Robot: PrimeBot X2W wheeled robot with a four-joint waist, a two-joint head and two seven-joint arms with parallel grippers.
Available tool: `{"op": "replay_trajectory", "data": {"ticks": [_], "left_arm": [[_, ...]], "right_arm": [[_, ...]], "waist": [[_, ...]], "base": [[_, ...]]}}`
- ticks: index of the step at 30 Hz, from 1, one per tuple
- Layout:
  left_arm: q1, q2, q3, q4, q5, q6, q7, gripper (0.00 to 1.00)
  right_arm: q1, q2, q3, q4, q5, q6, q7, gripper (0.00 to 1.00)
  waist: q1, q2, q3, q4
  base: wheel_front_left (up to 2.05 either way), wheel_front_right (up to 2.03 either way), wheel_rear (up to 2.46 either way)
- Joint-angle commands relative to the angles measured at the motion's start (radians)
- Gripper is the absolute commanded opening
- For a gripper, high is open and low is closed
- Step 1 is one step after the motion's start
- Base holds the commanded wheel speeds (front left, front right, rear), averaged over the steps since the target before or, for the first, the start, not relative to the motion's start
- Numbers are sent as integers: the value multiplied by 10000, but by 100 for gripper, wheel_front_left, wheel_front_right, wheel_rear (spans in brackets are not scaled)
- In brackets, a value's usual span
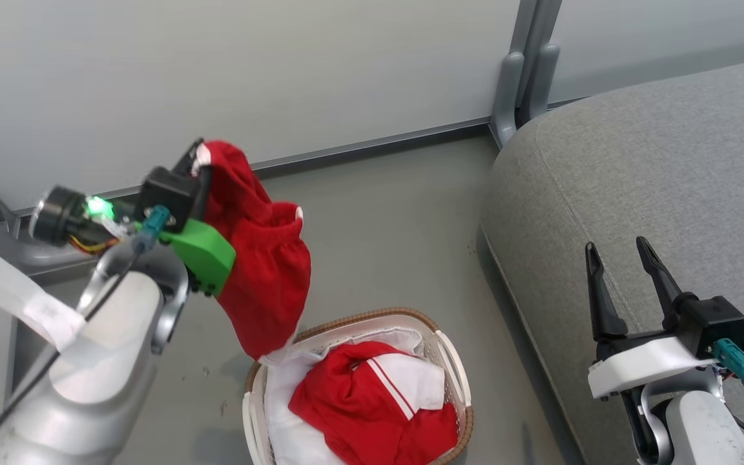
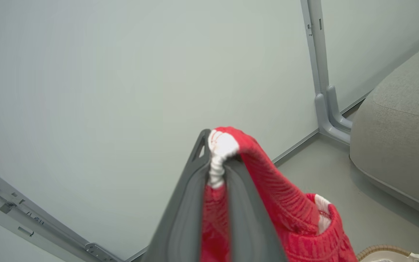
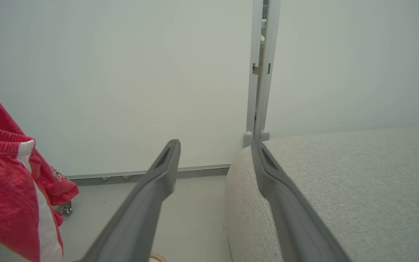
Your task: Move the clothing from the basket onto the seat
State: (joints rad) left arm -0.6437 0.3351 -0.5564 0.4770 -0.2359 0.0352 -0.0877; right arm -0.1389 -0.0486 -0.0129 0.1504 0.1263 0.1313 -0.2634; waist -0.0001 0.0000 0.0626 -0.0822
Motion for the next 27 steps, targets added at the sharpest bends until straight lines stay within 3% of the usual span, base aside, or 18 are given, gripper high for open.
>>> {"op": "replay_trajectory", "data": {"ticks": [1,9,15,27], "left_arm": [[-306,157,30,-249,91,-20,137,0],[-1317,515,43,-1485,292,-69,1007,0],[-2083,392,-54,-1950,349,-204,1375,0],[-3197,-401,-470,-2012,186,-498,1545,0]], "right_arm": [[94,-33,31,17,29,-10,-21,100],[-44,-34,271,26,-22,-10,-21,100],[-255,-33,756,73,4,-10,-21,100],[-1873,-44,4344,1247,482,-10,-21,100]], "waist": [[1,0,-5,1],[1,0,-5,77],[1,0,-3,125],[1,0,-102,287]], "base": [[0,0,0],[0,0,0],[0,0,0],[0,0,0]]}}
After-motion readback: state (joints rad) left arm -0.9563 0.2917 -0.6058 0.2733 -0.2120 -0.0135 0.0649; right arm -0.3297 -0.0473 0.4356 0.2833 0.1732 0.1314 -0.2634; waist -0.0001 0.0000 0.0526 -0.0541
